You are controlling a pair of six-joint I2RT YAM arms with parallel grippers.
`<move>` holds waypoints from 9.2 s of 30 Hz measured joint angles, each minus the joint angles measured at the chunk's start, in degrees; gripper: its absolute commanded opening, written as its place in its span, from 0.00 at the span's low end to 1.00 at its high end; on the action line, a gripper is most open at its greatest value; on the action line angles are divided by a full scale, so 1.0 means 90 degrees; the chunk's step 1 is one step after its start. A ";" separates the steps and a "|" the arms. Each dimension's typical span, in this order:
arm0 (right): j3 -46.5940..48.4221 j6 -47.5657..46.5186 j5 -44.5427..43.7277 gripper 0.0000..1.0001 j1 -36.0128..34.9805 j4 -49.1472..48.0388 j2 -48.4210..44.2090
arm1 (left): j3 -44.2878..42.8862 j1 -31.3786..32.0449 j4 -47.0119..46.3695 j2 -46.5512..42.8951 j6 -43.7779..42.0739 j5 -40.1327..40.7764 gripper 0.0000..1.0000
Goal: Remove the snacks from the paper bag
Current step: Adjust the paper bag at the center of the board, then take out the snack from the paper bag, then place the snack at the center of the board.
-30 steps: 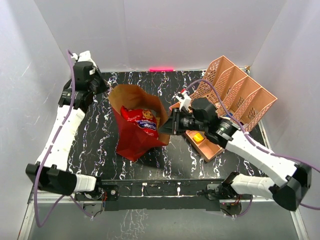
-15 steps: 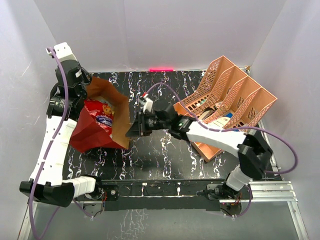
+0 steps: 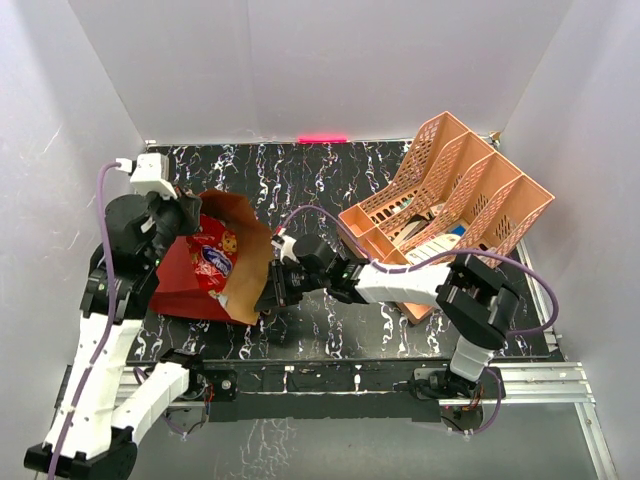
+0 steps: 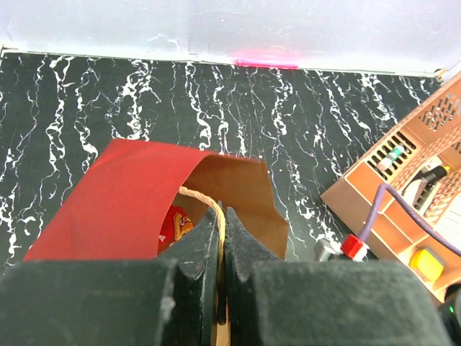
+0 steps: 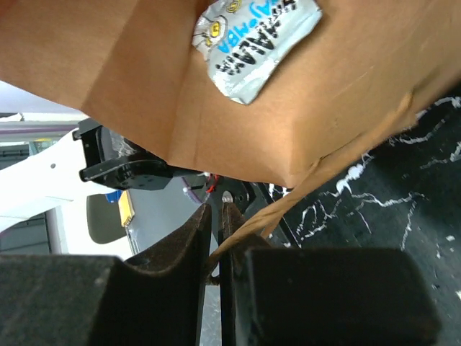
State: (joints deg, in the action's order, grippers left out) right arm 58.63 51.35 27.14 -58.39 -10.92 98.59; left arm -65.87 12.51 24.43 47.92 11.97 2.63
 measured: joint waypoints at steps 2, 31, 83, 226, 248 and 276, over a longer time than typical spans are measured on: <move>-0.0102 -0.0029 -0.0053 0.13 0.0005 0.0087 -0.0090 | 0.0036 0.0005 0.0124 -0.0260 0.0002 -0.0092 0.00; -0.0406 -0.1877 -0.2528 0.76 0.0002 0.2999 -0.2001 | 0.0129 0.0005 0.2059 -0.0899 0.2064 -0.0376 0.00; 0.3055 -0.6732 -0.5489 0.78 -0.1124 -0.2861 0.3390 | -0.1307 0.0255 0.3388 -0.0102 0.2499 0.0216 0.00; -0.0209 -0.0627 -0.2858 0.07 -0.1192 -0.0610 0.0109 | -0.0262 0.0262 0.2761 -0.0843 0.3024 0.1358 0.00; -0.0627 0.0498 -0.1464 0.07 -0.0605 -0.0814 -0.2025 | -0.0267 0.0262 0.2769 -0.0709 0.2973 0.1758 0.00; 0.1593 -0.3206 -0.4316 0.07 -0.0563 0.2013 -0.4342 | -0.0267 0.0262 0.2657 -0.0843 0.2953 0.1970 0.00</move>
State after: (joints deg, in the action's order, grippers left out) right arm 72.97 22.50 -11.70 -63.46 7.20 59.51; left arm -68.27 14.87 48.34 40.34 38.54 20.36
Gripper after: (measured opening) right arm 0.200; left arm 0.007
